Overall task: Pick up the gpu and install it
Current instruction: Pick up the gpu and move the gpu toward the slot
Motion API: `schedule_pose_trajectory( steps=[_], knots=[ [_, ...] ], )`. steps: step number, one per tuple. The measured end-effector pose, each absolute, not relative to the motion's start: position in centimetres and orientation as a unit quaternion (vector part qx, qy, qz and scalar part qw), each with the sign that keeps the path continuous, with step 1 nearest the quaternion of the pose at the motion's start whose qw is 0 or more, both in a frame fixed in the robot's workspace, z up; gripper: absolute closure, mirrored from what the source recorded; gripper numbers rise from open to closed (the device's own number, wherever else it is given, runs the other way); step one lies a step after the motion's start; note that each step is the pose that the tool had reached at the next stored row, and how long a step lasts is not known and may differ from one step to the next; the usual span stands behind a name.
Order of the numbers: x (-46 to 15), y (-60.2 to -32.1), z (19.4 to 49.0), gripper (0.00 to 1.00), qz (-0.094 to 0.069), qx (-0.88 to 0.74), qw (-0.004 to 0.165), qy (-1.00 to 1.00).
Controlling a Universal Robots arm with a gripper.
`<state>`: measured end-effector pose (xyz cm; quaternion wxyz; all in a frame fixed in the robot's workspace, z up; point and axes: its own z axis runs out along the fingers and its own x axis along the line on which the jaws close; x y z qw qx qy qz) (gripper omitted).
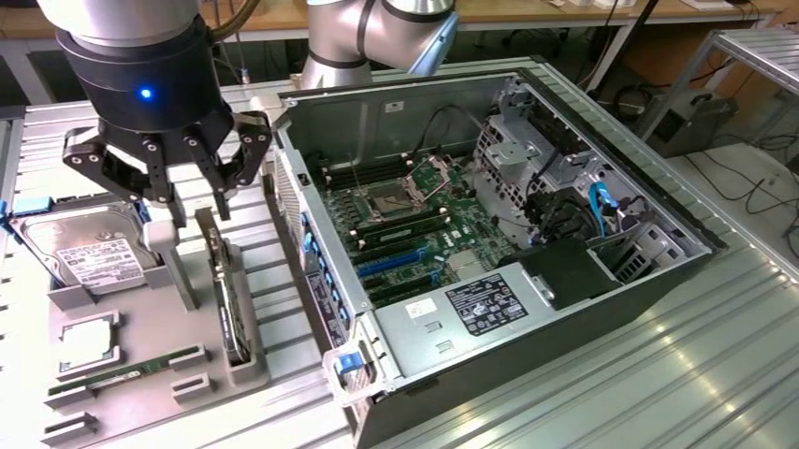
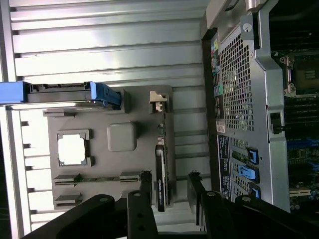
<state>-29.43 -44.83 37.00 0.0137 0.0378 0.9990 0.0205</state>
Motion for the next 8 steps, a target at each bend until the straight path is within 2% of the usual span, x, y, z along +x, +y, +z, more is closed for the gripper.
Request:
schedule_pose_trajectory(
  steps=[8],
  knots=[
    [-29.8, -45.0, 35.6, 0.58, 0.021, 0.038, 0.019, 0.999]
  ],
)
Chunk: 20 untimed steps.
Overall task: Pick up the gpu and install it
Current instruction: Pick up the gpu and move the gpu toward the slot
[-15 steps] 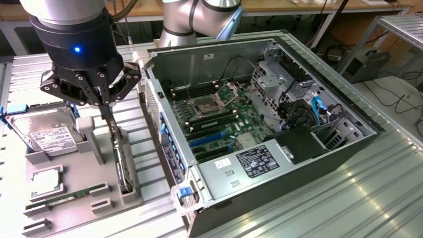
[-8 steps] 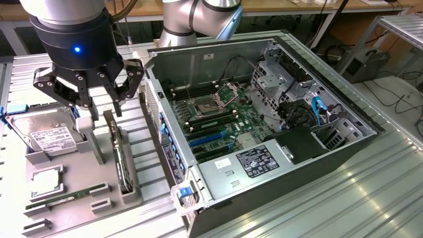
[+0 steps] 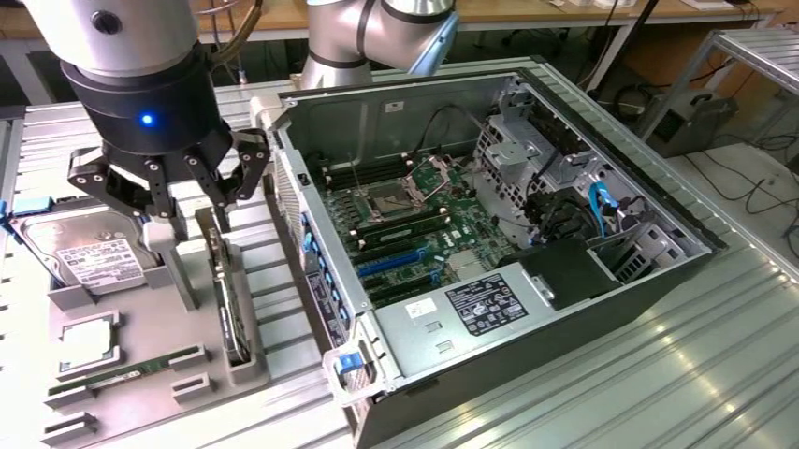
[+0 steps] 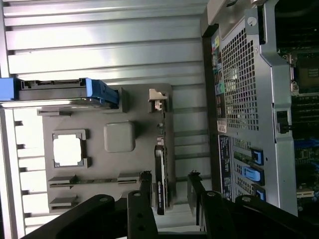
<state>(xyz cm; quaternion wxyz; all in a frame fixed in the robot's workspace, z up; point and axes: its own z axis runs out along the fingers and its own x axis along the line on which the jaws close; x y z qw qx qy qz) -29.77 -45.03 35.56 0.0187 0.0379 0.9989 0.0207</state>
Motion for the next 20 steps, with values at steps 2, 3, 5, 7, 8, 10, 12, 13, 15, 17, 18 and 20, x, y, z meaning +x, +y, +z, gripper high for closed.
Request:
schedule_pose_trajectory(
  steps=[2, 3, 5, 7, 8, 10, 12, 13, 15, 17, 18, 20],
  knots=[
    [-30.0, -45.1, 35.1, 0.58, 0.021, 0.038, 0.019, 0.999],
    [-30.1, -45.1, 34.9, 0.58, 0.021, 0.038, 0.019, 0.999],
    [-30.2, -45.2, 34.3, 0.58, 0.021, 0.038, 0.019, 0.999],
    [-30.2, -45.4, 34.0, 0.58, 0.021, 0.038, 0.019, 0.999],
    [-30.2, -45.5, 33.8, 0.58, 0.021, 0.038, 0.019, 0.999],
    [-30.2, -45.7, 33.3, 0.58, 0.021, 0.038, 0.019, 0.999],
    [-30.2, -45.8, 32.9, 0.58, 0.021, 0.038, 0.019, 0.999],
    [-30.2, -45.8, 32.7, 0.58, 0.021, 0.038, 0.019, 0.999],
    [-30.2, -45.9, 32.3, 0.58, 0.021, 0.038, 0.019, 0.999],
    [-30.2, -45.9, 31.9, 0.58, 0.021, 0.038, 0.02, 0.999],
    [-30.2, -45.9, 31.7, 0.58, 0.021, 0.038, 0.02, 0.999],
    [-30.3, -45.9, 31.3, 0.58, 0.021, 0.038, 0.02, 0.999]
  ],
)
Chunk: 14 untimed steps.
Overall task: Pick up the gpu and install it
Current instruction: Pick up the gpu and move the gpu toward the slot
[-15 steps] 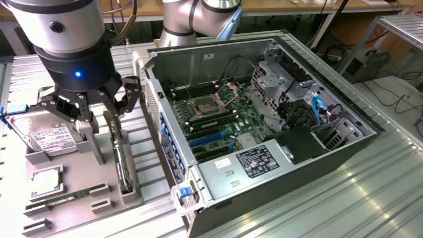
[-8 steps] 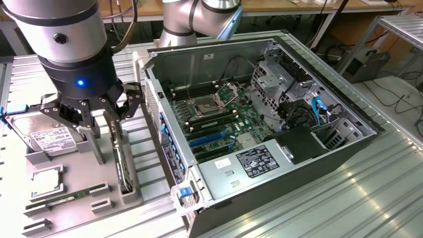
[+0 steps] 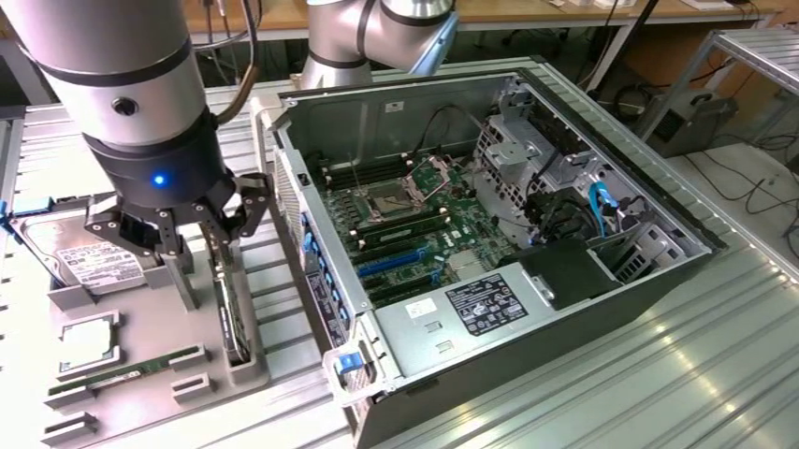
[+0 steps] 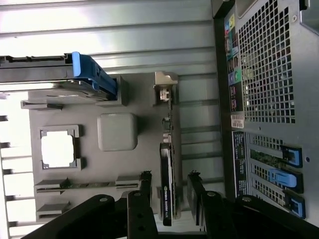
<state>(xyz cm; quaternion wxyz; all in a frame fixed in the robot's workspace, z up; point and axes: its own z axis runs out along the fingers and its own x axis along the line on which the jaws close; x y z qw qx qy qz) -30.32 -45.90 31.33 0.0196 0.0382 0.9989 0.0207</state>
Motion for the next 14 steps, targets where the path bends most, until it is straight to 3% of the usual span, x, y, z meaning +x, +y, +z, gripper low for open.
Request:
schedule_pose_trajectory(
  steps=[14],
  knots=[
    [-30.8, -45.9, 27.7, 0.58, 0.021, 0.038, 0.023, 0.999]
  ],
)
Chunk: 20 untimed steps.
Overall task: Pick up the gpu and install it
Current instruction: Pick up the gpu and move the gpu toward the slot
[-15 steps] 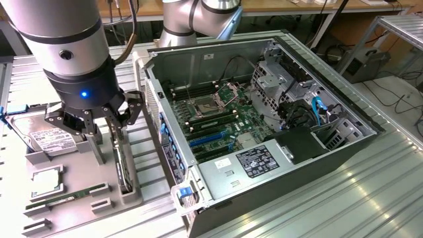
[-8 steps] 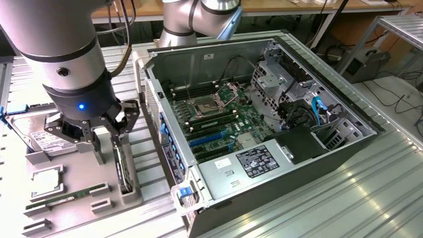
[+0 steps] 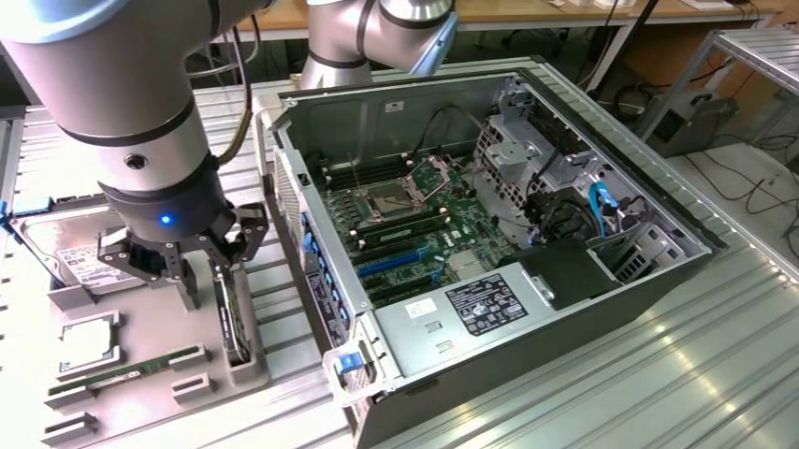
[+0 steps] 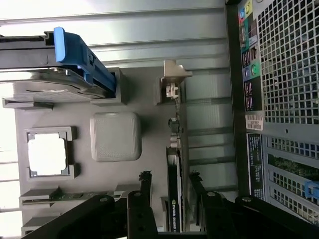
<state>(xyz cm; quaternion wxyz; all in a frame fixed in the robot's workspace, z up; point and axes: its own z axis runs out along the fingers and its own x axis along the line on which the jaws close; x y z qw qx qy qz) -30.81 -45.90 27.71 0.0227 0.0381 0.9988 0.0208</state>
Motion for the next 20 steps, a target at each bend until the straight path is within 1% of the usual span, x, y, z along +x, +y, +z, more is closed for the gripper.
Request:
schedule_pose_trajectory(
  steps=[11, 20],
  knots=[
    [-30.6, -46.0, 24.9, 0.58, 0.021, 0.038, 0.023, 0.999],
    [-30.6, -46.0, 24.7, 0.58, 0.021, 0.038, 0.023, 0.999]
  ],
)
